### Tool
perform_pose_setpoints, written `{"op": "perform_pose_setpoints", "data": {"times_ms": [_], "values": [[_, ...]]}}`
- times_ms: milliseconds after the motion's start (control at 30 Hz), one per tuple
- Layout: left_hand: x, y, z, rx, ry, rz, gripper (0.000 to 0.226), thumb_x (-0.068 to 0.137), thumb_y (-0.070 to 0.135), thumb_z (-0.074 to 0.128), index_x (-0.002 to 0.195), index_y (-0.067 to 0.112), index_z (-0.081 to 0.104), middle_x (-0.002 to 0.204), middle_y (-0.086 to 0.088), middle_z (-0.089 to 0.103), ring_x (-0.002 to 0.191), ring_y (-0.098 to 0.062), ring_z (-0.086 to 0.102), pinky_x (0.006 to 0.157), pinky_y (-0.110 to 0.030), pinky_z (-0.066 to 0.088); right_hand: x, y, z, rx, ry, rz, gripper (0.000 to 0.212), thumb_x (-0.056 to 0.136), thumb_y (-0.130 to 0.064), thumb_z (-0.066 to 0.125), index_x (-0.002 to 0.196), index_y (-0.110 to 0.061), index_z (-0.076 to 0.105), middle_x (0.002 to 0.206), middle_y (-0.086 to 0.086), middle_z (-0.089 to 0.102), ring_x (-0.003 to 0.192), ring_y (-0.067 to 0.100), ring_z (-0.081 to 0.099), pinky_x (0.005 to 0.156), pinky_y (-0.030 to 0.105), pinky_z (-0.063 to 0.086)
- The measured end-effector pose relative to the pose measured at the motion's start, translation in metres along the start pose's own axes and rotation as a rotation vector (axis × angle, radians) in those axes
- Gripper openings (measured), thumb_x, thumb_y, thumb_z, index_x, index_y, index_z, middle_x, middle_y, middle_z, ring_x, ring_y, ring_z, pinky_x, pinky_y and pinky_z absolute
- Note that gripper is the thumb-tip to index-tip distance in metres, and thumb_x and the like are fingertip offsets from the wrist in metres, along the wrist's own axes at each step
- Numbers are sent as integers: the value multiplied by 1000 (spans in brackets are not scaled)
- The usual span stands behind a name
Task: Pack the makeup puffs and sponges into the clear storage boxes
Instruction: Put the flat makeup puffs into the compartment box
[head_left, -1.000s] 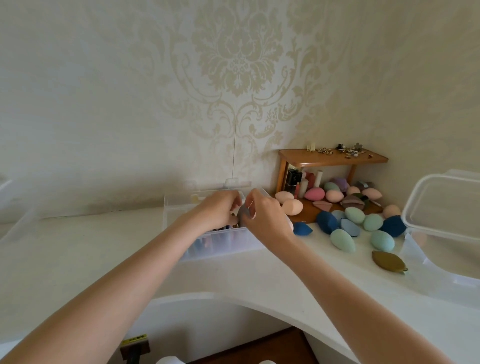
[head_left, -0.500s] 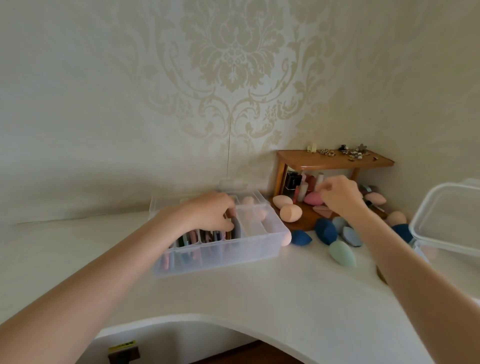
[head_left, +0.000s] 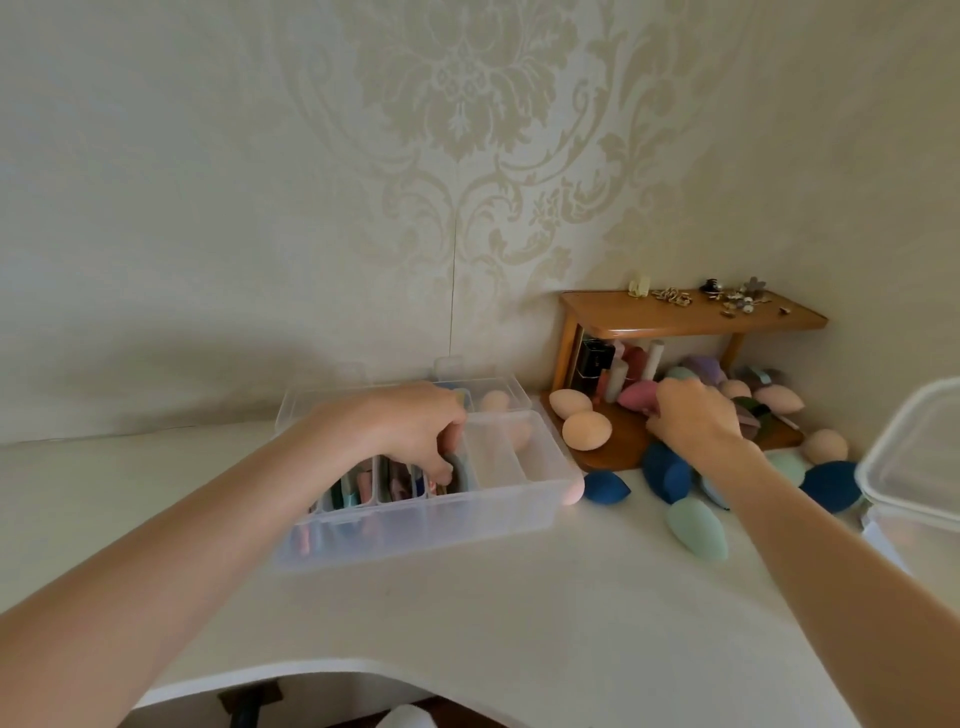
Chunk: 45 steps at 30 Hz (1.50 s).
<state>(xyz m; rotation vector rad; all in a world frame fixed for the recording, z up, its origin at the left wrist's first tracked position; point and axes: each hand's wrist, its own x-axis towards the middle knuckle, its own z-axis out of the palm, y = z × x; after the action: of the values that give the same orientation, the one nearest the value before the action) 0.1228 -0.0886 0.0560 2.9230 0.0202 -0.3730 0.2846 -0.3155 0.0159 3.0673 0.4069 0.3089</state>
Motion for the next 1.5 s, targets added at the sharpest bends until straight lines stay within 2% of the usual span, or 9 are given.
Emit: {"op": "perform_pose_setpoints", "data": {"times_ms": [333,467,567,667,767,967,1133,1333,1500], "values": [[-7,-4,8,-100,117,82,24,79,14,67,90,18,46,70,11,49,68,-13,49,53,-20,34,-90,-81,-72,735,223,-190,6,85,-16,58,87,-11,54,53,-11,53,62,6,56,52,14,41],[-12,-6,10,-114,158,79,25,79,14,66,90,20,45,74,11,48,69,-12,50,49,-19,34,-111,-116,-58,621,267,-369,11,91,-11,42,97,-18,49,61,0,61,61,28,61,61,38,55],[-15,-10,14,-146,178,81,25,78,15,66,91,19,45,79,11,51,73,-13,51,49,-18,36,-113,-131,-45,393,459,-413,14,88,-10,50,79,-11,60,63,0,66,49,17,55,38,13,20],[-15,-12,16,-176,195,90,26,76,12,64,99,11,51,92,1,67,81,-16,56,70,-32,50,-122,-143,-46,386,610,-457,9,65,-12,68,63,-15,60,45,-8,56,34,-1,13,43,6,-4],[-15,-11,16,-176,192,86,26,76,9,60,102,9,57,95,-5,70,83,-18,62,78,-36,52,-125,-143,-40,501,558,-537,15,66,-5,74,68,-10,60,49,-5,57,42,-2,23,46,5,6],[-14,-13,17,-162,192,85,18,78,11,60,94,14,52,93,-4,70,66,-7,52,55,-20,39,-119,-139,-42,415,407,-498,6,81,-17,70,81,-12,66,72,-5,66,51,2,35,43,8,12],[-15,-5,20,14,290,35,16,83,20,57,97,15,50,96,-2,65,99,-20,50,82,-26,38,-112,-138,-40,530,84,-547,14,85,-11,62,98,-9,66,97,3,62,80,12,53,61,7,37],[-8,16,22,348,363,-100,27,85,17,52,111,18,55,111,2,62,121,-26,36,81,-30,24,-106,-136,-41,554,-27,-452,39,81,-8,63,61,-31,39,82,0,57,65,8,45,58,0,37],[-4,10,23,204,292,-107,28,86,19,52,114,15,54,118,-4,60,123,-29,40,95,-34,35,-105,-144,-37,500,-33,-456,19,83,-10,64,101,-8,58,97,9,68,78,12,49,69,19,38]]}}
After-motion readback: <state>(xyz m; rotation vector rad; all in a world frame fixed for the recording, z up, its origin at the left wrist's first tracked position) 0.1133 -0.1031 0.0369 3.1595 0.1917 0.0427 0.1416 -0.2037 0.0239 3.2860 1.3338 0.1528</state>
